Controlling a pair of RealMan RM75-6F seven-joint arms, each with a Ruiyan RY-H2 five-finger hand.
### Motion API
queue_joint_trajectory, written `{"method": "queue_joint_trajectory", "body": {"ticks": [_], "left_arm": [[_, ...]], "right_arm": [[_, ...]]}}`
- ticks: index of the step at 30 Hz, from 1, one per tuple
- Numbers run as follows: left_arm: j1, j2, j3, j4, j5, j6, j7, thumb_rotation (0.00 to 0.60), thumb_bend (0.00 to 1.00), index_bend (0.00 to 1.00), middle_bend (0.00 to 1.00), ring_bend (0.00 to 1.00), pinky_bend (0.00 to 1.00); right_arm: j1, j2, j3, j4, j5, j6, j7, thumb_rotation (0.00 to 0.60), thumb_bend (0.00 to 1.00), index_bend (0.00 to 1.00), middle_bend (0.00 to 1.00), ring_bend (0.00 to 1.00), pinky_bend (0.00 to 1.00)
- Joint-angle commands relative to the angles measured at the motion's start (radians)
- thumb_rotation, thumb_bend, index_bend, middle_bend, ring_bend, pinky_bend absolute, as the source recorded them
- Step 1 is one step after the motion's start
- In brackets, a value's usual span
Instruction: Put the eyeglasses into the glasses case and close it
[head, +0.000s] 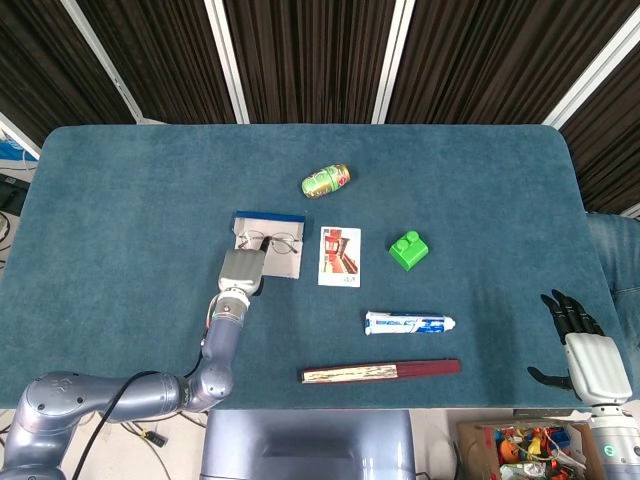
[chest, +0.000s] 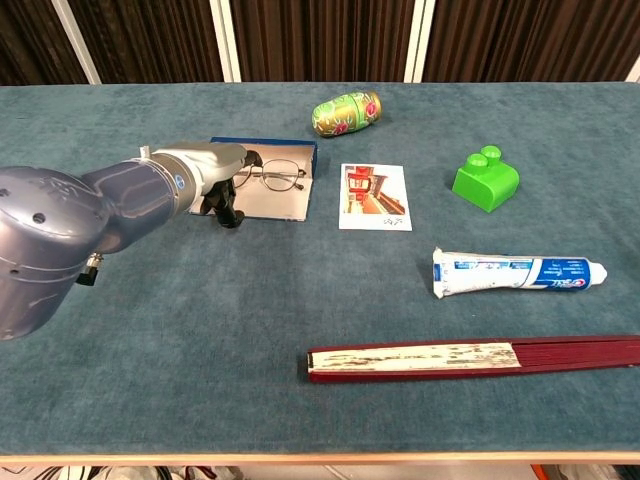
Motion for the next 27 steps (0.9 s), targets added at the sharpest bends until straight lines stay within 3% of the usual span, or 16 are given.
{"method": "queue_joint_trajectory", "body": {"ticks": [1,27], "left_arm": [[0.001,-0.003,0.006,0.005,-0.002,-0.001,0.000,0.600,0.46,0.00,0.72,0.69,0.79],[0.006,-0.011,0.030,0.029,0.037,0.010,-0.007,0.600,0.46,0.00,0.72,0.69,0.79]], "right_arm": [[0.000,0.000,0.000,0.000,0.000,0.001,0.000,0.600,0.08,0.05,0.00,0.04,0.18],[0.000,0.000,0.001,-0.001,0.005,-0.002,-0.003,0.600,0.09,0.05,0.00,0.04,0.18]]}}
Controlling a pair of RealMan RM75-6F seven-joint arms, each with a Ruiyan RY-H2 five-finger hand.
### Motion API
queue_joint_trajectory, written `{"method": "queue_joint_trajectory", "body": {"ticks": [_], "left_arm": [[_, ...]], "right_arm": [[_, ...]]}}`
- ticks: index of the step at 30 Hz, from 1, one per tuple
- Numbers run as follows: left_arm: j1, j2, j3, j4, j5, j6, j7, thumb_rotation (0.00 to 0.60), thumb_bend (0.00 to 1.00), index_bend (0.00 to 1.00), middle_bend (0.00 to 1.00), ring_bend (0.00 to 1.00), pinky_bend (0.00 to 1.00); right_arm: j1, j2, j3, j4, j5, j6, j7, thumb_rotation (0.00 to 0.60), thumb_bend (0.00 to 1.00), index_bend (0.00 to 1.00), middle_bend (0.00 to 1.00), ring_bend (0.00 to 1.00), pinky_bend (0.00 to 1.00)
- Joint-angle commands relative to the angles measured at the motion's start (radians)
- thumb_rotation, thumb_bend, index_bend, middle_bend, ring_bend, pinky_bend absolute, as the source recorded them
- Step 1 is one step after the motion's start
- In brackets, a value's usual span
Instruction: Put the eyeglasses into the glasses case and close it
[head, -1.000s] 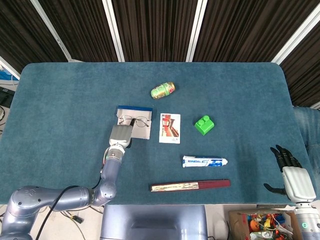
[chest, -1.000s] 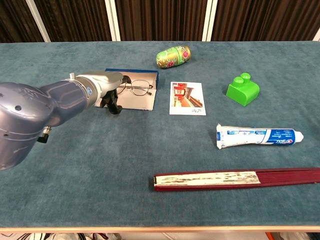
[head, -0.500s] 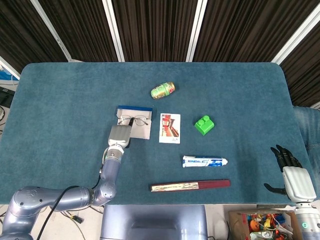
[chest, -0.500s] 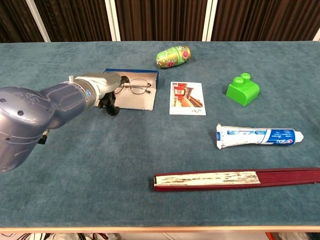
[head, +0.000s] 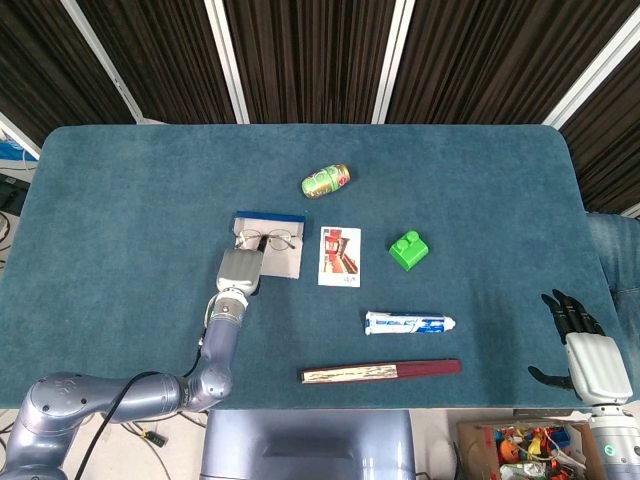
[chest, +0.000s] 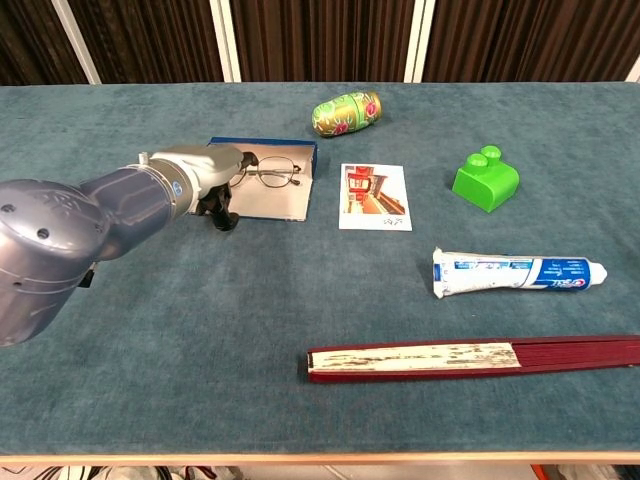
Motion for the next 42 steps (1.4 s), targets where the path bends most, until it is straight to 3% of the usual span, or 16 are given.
{"method": "queue_joint_trajectory", "body": {"ticks": [1,42], "left_arm": [[0.004,0.001,0.007,-0.005,0.014,0.010,-0.003,0.600,0.46,0.00,0.72,0.69,0.79],[0.014,-0.011,0.002,0.027,0.023,0.008,0.017,0.600,0.46,0.00,0.72,0.69,0.79]], "right_arm": [[0.000,0.000,0.000,0.000,-0.001,-0.001,0.000,0.600,0.09,0.05,0.00,0.04,0.18],[0.000,0.002,0.001,-0.006,0.012,-0.007,-0.009,0.600,0.09,0.05,0.00,0.04,0.18]]}}
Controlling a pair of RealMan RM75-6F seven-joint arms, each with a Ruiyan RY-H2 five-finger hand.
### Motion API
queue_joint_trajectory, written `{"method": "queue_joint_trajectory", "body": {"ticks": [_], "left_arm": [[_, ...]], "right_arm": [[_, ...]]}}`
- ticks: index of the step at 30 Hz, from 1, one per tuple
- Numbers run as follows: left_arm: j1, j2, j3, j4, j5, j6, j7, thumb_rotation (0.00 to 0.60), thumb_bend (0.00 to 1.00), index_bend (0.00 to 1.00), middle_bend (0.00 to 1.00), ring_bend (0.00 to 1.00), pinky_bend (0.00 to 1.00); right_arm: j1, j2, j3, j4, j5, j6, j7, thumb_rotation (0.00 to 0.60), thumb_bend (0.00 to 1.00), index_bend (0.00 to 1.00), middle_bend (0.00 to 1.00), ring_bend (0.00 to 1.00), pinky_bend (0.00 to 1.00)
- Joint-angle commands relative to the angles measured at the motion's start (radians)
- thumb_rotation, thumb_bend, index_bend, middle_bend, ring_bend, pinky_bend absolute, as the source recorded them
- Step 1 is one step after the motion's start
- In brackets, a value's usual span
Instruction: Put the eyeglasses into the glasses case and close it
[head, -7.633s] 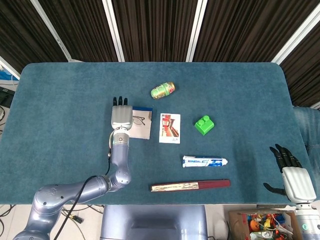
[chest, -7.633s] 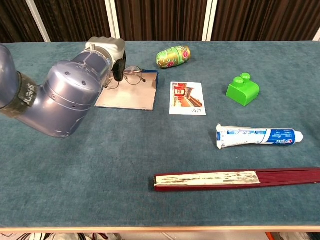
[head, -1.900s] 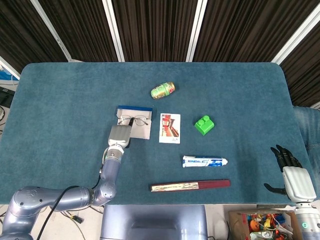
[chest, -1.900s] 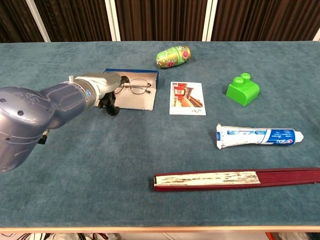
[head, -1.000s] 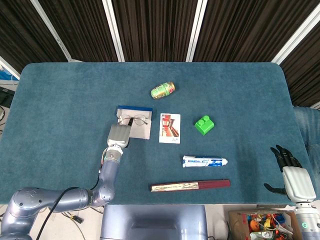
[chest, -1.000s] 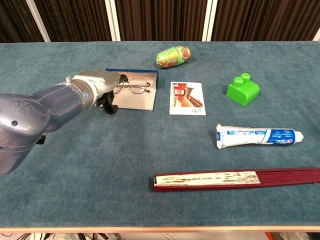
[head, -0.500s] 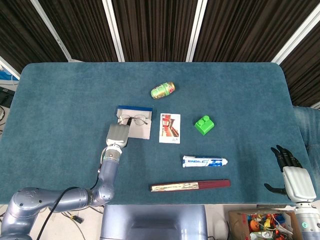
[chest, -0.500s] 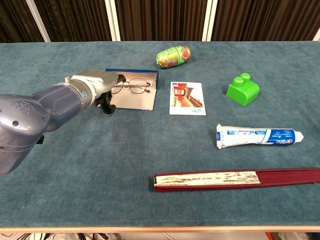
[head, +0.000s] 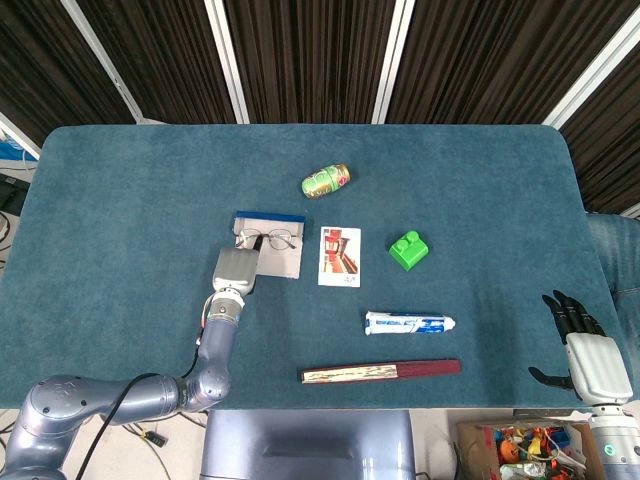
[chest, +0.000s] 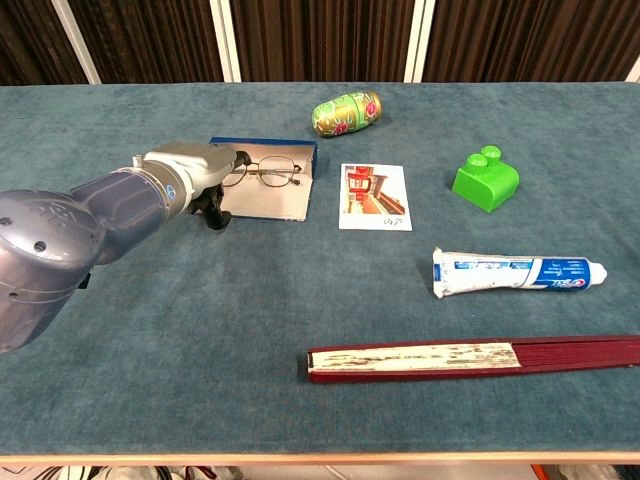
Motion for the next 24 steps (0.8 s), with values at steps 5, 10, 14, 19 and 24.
{"method": "queue_joint_trajectory", "body": {"ticks": [5,10,14,19,24], "left_arm": [[-0.002,-0.005,-0.004,0.009,-0.005,-0.005,0.005,0.600,0.46,0.00,0.72,0.69,0.79],[-0.005,-0.009,-0.006,0.015,-0.006,-0.005,0.010,0.600,0.46,0.00,0.72,0.69,0.79],[-0.009,-0.014,-0.007,0.026,-0.002,-0.003,0.015,0.600,0.46,0.00,0.72,0.69,0.79],[-0.015,-0.023,-0.012,0.046,-0.007,-0.007,0.023,0.600,0.46,0.00,0.72,0.69,0.79],[-0.025,-0.031,-0.020,0.062,-0.004,-0.008,0.028,0.600,0.46,0.00,0.73,0.70,0.79]], "right_arm": [[-0.001,0.001,0.000,0.000,0.000,0.001,0.001,0.600,0.09,0.05,0.00,0.04,0.18],[-0.001,0.001,0.000,-0.001,0.000,0.000,0.002,0.600,0.09,0.05,0.00,0.04,0.18],[-0.001,0.002,-0.001,-0.001,0.000,0.000,0.001,0.600,0.09,0.05,0.00,0.04,0.18],[-0.001,0.002,0.000,-0.001,0.000,0.001,0.002,0.600,0.09,0.05,0.00,0.04,0.18],[-0.001,0.002,0.000,-0.001,0.000,0.001,0.002,0.600,0.09,0.05,0.00,0.04,0.18]]}}
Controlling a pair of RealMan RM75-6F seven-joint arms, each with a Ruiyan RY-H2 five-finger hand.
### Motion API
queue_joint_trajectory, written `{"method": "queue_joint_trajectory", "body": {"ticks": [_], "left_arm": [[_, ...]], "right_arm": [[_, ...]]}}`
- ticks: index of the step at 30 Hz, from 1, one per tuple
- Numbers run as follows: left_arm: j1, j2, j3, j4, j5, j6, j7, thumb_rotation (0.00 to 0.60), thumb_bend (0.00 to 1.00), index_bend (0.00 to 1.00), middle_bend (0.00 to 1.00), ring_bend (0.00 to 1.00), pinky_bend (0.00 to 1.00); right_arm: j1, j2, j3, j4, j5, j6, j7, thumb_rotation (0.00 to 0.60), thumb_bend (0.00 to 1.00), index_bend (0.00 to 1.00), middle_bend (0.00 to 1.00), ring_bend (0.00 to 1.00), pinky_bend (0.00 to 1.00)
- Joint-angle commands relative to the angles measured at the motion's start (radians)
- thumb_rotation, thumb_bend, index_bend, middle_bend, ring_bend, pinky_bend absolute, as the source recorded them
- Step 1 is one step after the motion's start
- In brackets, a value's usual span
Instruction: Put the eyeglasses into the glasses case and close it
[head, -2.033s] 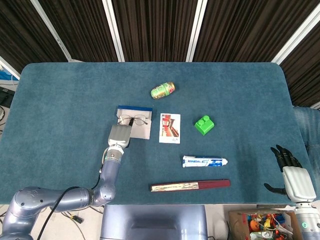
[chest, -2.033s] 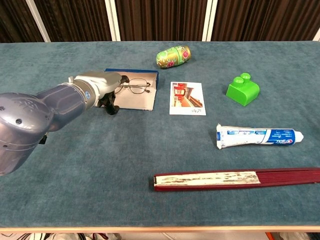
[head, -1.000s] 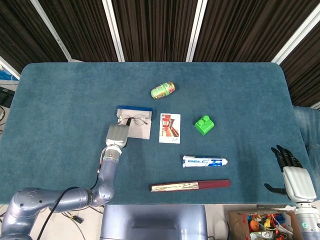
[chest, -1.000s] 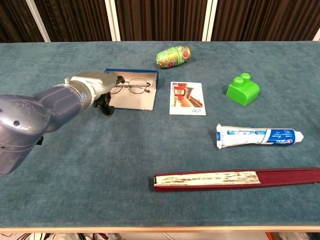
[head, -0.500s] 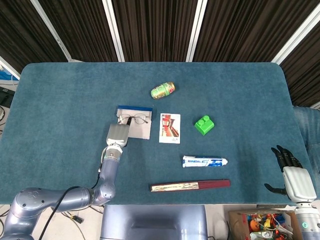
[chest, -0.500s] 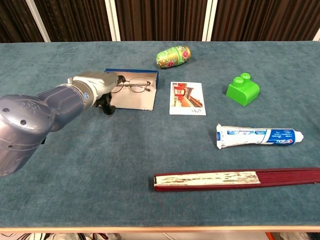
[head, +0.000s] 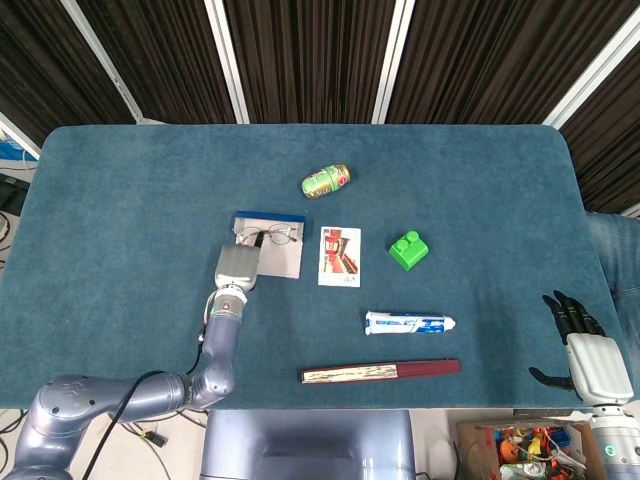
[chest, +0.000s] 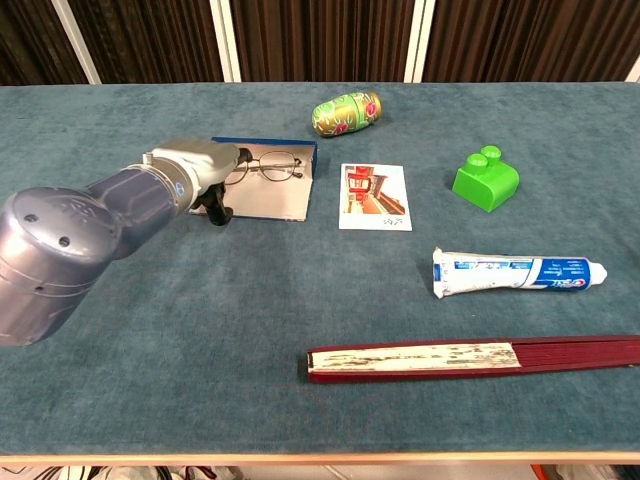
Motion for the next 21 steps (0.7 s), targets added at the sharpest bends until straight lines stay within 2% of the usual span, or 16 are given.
{"method": "queue_joint_trajectory", "body": {"ticks": [1,14,21], "left_arm": [[-0.005,-0.005,-0.003,0.009,0.004,0.001,0.004,0.600,0.46,0.00,0.73,0.70,0.79],[-0.022,-0.029,-0.018,0.062,-0.006,-0.006,0.028,0.600,0.46,0.00,0.73,0.70,0.79],[-0.014,-0.029,-0.006,0.051,0.016,0.006,0.029,0.600,0.46,0.00,0.73,0.70,0.79]], "right_arm": [[0.000,0.000,0.000,0.000,0.000,0.000,0.000,0.600,0.09,0.05,0.00,0.04,0.18],[0.000,0.001,0.000,0.000,-0.001,0.001,0.002,0.600,0.10,0.05,0.00,0.04,0.18],[0.000,0.001,0.000,0.000,-0.001,0.001,0.003,0.600,0.10,0.05,0.00,0.04,0.18]]}}
